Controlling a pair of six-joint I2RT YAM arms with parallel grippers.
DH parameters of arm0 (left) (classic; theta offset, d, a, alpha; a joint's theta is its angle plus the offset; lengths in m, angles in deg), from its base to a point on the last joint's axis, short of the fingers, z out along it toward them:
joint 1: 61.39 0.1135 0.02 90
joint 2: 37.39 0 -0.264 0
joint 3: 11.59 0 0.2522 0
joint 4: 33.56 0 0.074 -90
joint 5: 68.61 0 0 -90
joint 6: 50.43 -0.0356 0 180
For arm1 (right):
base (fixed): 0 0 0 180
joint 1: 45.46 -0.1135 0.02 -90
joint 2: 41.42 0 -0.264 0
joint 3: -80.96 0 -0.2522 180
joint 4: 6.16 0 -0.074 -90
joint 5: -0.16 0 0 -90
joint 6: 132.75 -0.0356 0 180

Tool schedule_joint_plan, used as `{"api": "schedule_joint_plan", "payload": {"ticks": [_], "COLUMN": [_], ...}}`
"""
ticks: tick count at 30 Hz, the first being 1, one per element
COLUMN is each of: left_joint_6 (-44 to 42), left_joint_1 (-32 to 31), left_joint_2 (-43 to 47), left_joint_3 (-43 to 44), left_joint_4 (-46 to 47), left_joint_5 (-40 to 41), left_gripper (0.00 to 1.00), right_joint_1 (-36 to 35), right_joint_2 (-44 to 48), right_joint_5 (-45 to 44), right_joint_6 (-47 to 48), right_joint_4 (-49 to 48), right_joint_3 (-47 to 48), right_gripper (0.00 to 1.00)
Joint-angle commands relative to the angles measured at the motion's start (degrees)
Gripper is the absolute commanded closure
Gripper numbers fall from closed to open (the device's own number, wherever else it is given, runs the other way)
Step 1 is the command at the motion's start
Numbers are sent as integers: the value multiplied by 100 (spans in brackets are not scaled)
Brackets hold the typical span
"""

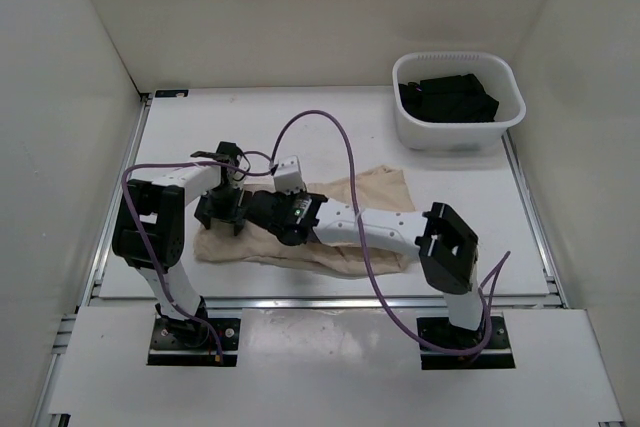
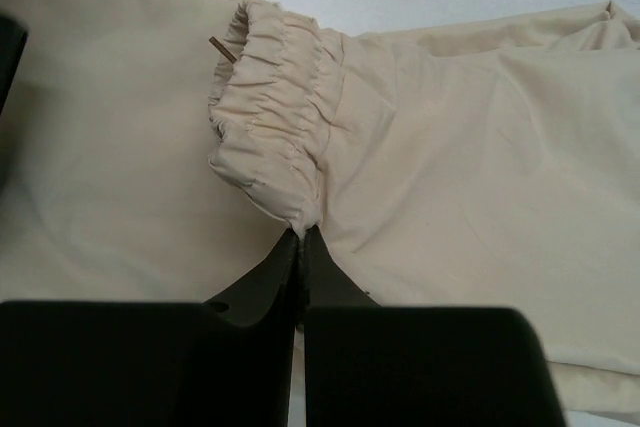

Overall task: Fold and stack the trousers
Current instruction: Fold the trousers

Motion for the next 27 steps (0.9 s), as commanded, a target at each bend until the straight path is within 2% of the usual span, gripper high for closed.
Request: {"api": "schedule_joint_plan", "payload": {"ticks": [1, 2, 3, 5, 6, 7, 8, 9, 10, 12, 14, 16, 17, 19, 20, 24, 25, 27], "left_joint_6": [84, 84, 84, 84, 84, 84, 84, 84, 84, 84, 84, 84, 84, 84, 84, 84, 84, 84], "left_joint_1": [19, 19, 71, 133, 133, 194, 264, 265, 343, 414, 414, 414, 414, 213, 82, -849, -1251, -1675], "left_joint_2": [-48, -48, -48, -48, -48, -48, -48, 22, 23, 233, 461, 611, 681, 857, 858, 718, 639, 463], "left_joint_3": [-59, -59, -59, -59, -59, -59, -59, -59, -59, -59, 90, 432, 581, 1072, 1258, 2198, 2391, 2455], "left_joint_4": [430, 430, 430, 430, 430, 430, 430, 360, 359, 281, 131, -35, -210, -369, -457, -993, -1046, -1047], "left_joint_5": [-228, -228, -175, -175, -175, -175, -105, -105, -52, 0, 141, 142, 142, 71, 71, -61, -139, -350], "left_gripper": [14, 14, 14, 14, 14, 14, 14, 14, 14, 14, 14, 13, 13, 13, 13, 12, 12, 12], "right_joint_1": [-203, -203, -203, -264, -264, -334, -413, -414, -483, -484, -415, -125, 15, 394, 525, 1158, 1238, 1528], "right_joint_2": [550, 498, 436, 165, 76, 23, 83, 206, 398, 1171, 2029, 2464, 2727, 2904, 3062, 3844, 4246, 4626], "right_joint_5": [-298, -105, 298, 713, 863, 925, 978, 978, 891, 568, 216, 100, 100, 170, 231, 513, 565, 837], "right_joint_6": [205, 276, 364, 810, 995, 1337, 1505, 1646, 1761, 1631, 1107, 543, -78, -644, -1168, -1909, -2034, -2114], "right_joint_4": [-290, -456, -510, -606, -607, -528, -476, -475, -536, -624, -703, -511, -362, 119, 253, 106, -208, -683], "right_joint_3": [-356, -409, -410, -227, -69, 81, 213, 284, 206, -57, -689, -1172, -1644, -2086, -2315, -3782, -4411, -5056], "right_gripper": [100, 100, 95, 74, 61, 37, 32, 5, 2, 2, 7, 21, 47, 76, 98, 100, 100, 100]}}
